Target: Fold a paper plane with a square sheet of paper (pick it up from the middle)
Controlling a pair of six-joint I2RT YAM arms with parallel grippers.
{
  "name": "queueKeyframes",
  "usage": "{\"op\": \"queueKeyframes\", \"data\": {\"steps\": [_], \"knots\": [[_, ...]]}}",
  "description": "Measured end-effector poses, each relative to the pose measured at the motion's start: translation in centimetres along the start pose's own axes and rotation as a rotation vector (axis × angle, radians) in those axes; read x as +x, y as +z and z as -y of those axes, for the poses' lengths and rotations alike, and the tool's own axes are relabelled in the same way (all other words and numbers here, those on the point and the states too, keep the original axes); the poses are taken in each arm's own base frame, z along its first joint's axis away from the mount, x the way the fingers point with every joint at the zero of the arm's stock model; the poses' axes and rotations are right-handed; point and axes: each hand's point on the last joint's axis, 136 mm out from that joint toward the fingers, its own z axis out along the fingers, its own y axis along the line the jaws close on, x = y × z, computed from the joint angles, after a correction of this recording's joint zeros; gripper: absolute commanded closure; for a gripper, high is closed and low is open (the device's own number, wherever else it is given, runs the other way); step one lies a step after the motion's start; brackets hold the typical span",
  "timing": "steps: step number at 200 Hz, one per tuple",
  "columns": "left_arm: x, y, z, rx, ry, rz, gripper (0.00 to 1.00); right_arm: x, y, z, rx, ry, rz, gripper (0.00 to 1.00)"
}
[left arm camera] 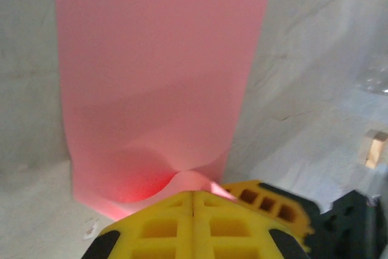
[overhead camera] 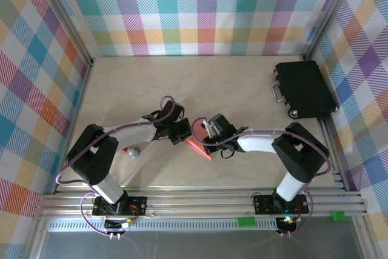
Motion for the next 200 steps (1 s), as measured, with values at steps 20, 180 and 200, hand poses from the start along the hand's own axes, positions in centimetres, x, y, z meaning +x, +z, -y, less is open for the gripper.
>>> {"op": "queueKeyframes", "data": {"steps": [20, 180, 200], "knots": [[0.8, 0.4, -0.1, 0.009, -0.029, -0.013, 1.0, 0.0, 0.0, 0.0, 0.0, 0.004, 0.0, 1.0], [2.9, 2.4, -0.2, 0.023, -0.071, -0.048, 1.0, -0.3, 0.2, -0.1, 0.0, 0.008, -0.001, 1.0], [2.9, 2.4, -0.3, 0.022, -0.071, -0.048, 1.0, -0.3, 0.1, -0.1, 0.001, 0.009, -0.003, 1.0]]}}
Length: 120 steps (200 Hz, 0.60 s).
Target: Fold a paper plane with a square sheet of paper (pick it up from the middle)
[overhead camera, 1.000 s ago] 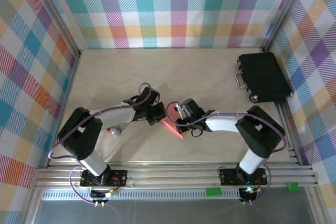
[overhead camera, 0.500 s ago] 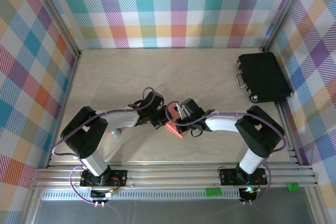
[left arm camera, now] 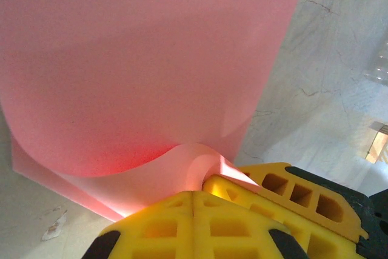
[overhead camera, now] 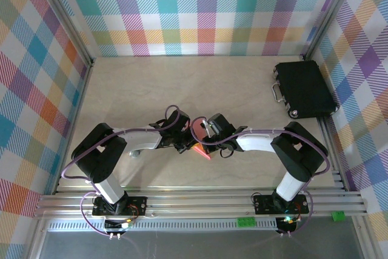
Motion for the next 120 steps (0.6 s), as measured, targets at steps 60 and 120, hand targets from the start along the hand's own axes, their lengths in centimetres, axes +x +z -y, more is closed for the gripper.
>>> {"op": "queueKeyframes", "data": {"steps": [60, 120], "knots": [[-0.2, 0.1, -0.4, -0.013, -0.003, 0.012, 1.0, 0.0, 0.0, 0.0, 0.001, 0.0, -0.002, 1.0], [0.0, 0.3, -1.3, -0.031, -0.01, 0.009, 1.0, 0.0, 0.0, 0.0, 0.002, 0.001, -0.004, 1.0]]}}
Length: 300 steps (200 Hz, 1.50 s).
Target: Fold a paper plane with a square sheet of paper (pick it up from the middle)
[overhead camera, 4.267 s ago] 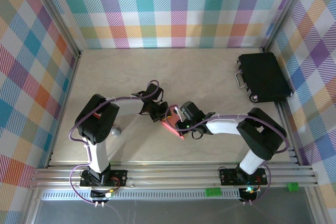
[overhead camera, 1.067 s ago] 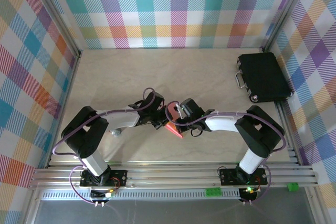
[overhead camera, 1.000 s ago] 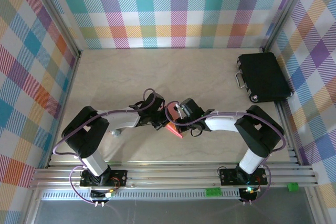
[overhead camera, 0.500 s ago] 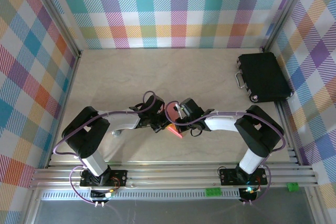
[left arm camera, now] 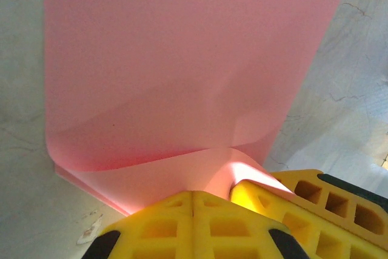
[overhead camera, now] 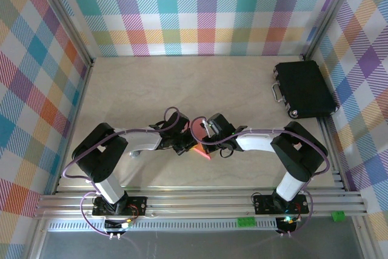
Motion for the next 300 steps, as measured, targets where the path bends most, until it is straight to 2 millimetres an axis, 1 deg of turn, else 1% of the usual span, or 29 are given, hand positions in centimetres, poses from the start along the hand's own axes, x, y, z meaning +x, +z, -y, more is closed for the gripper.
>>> {"op": "queueKeyframes", "data": {"steps": [44, 80, 100, 108, 142, 161, 169, 184, 201, 216, 228, 257, 283, 300], "knots": [[0.0, 0.2, -0.5, -0.012, -0.004, 0.003, 1.0, 0.0, 0.0, 0.0, 0.0, 0.0, 0.0, 1.0], [0.0, 0.2, -0.5, -0.01, -0.006, 0.004, 1.0, 0.0, 0.0, 0.0, 0.0, 0.0, 0.0, 1.0], [0.0, 0.3, -0.6, -0.01, -0.006, 0.004, 1.0, 0.0, 0.0, 0.0, 0.0, 0.0, 0.0, 0.97], [0.0, 0.3, -0.6, -0.011, -0.006, 0.004, 1.0, 0.0, 0.0, 0.0, 0.0, 0.0, 0.0, 0.96], [0.0, 0.3, -0.6, -0.002, -0.015, 0.007, 1.0, 0.0, -0.4, 0.2, 0.005, 0.014, -0.002, 0.79], [-0.1, 0.4, -0.5, 0.006, -0.019, 0.009, 1.0, -0.6, -1.6, 0.1, 0.006, 0.021, 0.02, 0.69], [-0.1, 0.4, -0.5, 0.01, -0.019, 0.011, 1.0, -1.3, -2.4, -0.1, 0.002, 0.021, 0.047, 0.67], [-0.1, 0.4, -0.5, 0.012, -0.02, 0.011, 1.0, -2.6, -4.1, -0.4, -0.005, 0.023, 0.102, 0.66], [-0.1, 0.5, -0.5, 0.015, -0.02, 0.012, 1.0, -3.9, -5.7, -0.5, -0.014, 0.029, 0.158, 0.66], [-0.1, 0.5, -0.4, 0.017, -0.019, 0.012, 1.0, -4.2, -6.4, -0.3, -0.024, 0.044, 0.173, 0.68], [-0.2, 0.6, -0.3, 0.022, -0.017, 0.014, 1.0, -3.8, -6.5, -0.2, -0.037, 0.058, 0.162, 0.7], [-0.3, 0.7, -0.1, 0.032, -0.013, 0.017, 1.0, -2.0, -6.2, 0.0, -0.08, 0.093, 0.094, 0.77], [-0.5, 0.8, 0.1, 0.042, -0.006, 0.02, 1.0, -1.1, -5.9, -0.8, -0.137, 0.102, 0.052, 0.82], [-0.7, 0.8, 0.1, 0.042, -0.005, 0.022, 1.0, -0.5, -5.4, -1.1, -0.165, 0.106, 0.018, 0.85]]}}
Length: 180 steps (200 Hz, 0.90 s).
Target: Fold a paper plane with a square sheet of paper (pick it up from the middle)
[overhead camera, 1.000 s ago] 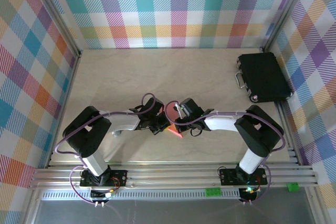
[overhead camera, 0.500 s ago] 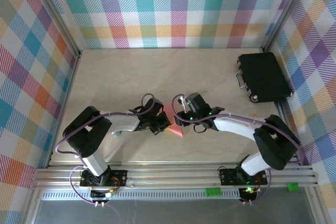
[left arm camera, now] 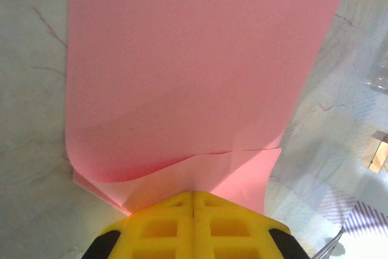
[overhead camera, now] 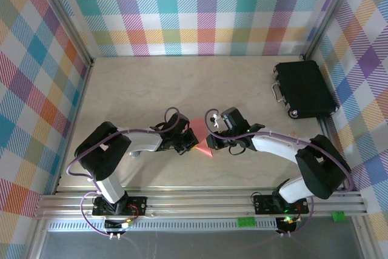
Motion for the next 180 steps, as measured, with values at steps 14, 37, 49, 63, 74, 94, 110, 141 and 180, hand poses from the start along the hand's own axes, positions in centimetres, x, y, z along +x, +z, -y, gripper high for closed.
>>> {"op": "queueKeyframes", "data": {"steps": [14, 37, 49, 63, 74, 94, 110, 141, 180], "knots": [[0.0, 0.0, 0.0, 0.0, 0.005, 0.001, 1.0, 0.5, 0.7, -0.1, -0.02, 0.013, -0.038, 0.87], [-0.1, 0.0, 0.0, 0.0, 0.014, 0.001, 1.0, 0.7, 1.7, -0.3, -0.049, 0.029, -0.083, 0.89], [-0.1, 0.0, 0.1, -0.001, 0.017, 0.001, 1.0, 0.6, 2.1, -0.6, -0.067, 0.032, -0.097, 0.9], [-0.1, 0.0, 0.1, -0.003, 0.016, 0.0, 1.0, 0.5, 2.3, -0.9, -0.086, 0.034, -0.107, 0.9], [-0.1, 0.0, 0.0, -0.004, 0.018, -0.001, 1.0, 0.5, 2.4, -1.1, -0.101, 0.033, -0.116, 0.91], [-0.1, -0.1, 0.0, -0.006, 0.019, -0.001, 1.0, 0.5, 2.8, -1.4, -0.122, 0.034, -0.133, 0.91], [-0.1, -0.1, 0.0, -0.01, 0.018, -0.002, 1.0, 0.9, 3.1, -1.4, -0.134, 0.037, -0.154, 0.92], [0.0, -0.1, 0.0, -0.012, 0.017, -0.003, 1.0, 1.8, 3.4, -1.2, -0.136, 0.037, -0.191, 0.92], [-0.1, -0.1, 0.0, -0.012, 0.017, -0.003, 1.0, 2.2, 4.0, -0.7, -0.128, 0.034, -0.218, 0.92]]}}
